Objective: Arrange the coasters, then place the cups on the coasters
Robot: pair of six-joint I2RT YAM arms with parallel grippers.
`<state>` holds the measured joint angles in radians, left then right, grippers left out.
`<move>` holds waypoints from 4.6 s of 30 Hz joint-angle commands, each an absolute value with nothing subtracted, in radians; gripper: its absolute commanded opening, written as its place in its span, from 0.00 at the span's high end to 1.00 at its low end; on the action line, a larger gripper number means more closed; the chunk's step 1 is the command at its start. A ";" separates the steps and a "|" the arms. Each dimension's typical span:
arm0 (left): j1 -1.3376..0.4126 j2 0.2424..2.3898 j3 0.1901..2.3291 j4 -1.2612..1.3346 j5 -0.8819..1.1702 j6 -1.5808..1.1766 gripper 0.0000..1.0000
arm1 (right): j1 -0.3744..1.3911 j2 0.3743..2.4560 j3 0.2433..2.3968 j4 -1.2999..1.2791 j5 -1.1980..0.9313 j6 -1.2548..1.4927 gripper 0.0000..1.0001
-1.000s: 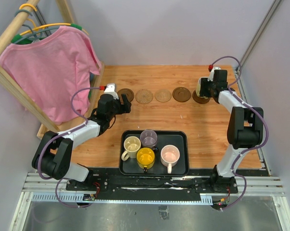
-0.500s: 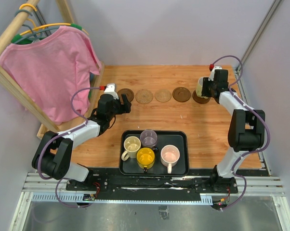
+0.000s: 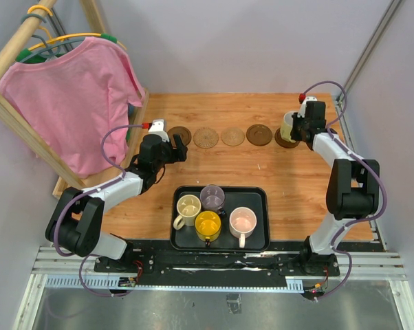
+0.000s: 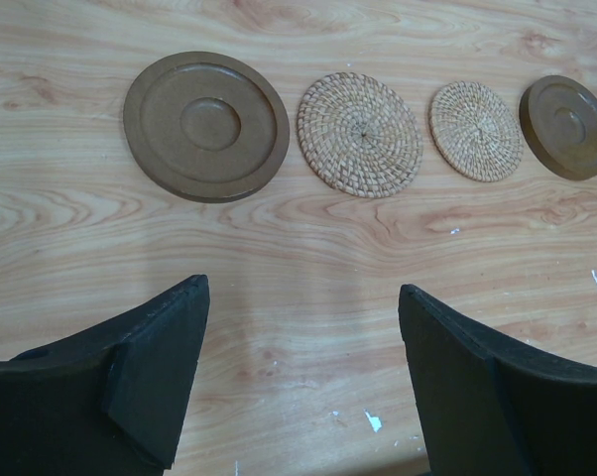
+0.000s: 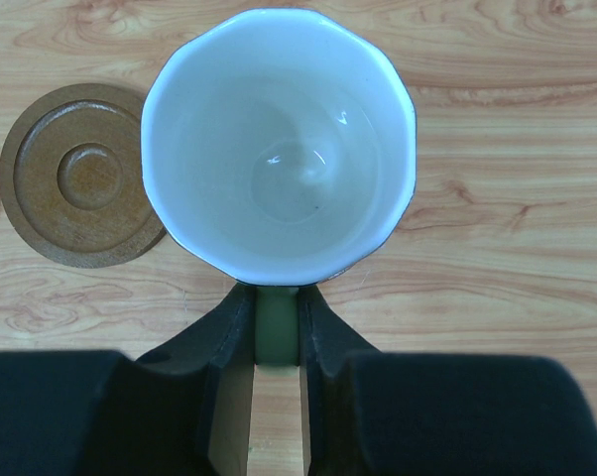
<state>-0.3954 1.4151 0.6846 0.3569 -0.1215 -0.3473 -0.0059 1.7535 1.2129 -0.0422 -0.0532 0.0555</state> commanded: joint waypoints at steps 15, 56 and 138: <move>-0.403 1.374 0.678 0.370 -0.122 -0.356 0.19 | 0.018 1.693 1.180 -0.052 -0.034 0.046 0.42; -0.406 1.323 0.593 0.342 -0.069 -0.361 0.18 | 0.751 0.749 0.662 -0.591 0.003 0.487 0.01; -0.423 1.344 0.559 0.376 -0.052 -0.388 0.17 | 1.029 1.150 0.634 -0.519 0.270 0.525 0.89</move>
<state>-0.4149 1.3399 0.5579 0.3443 -0.0505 -0.3901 1.0416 1.1385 0.6403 -0.5201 0.2588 0.5076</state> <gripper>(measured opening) 0.825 0.208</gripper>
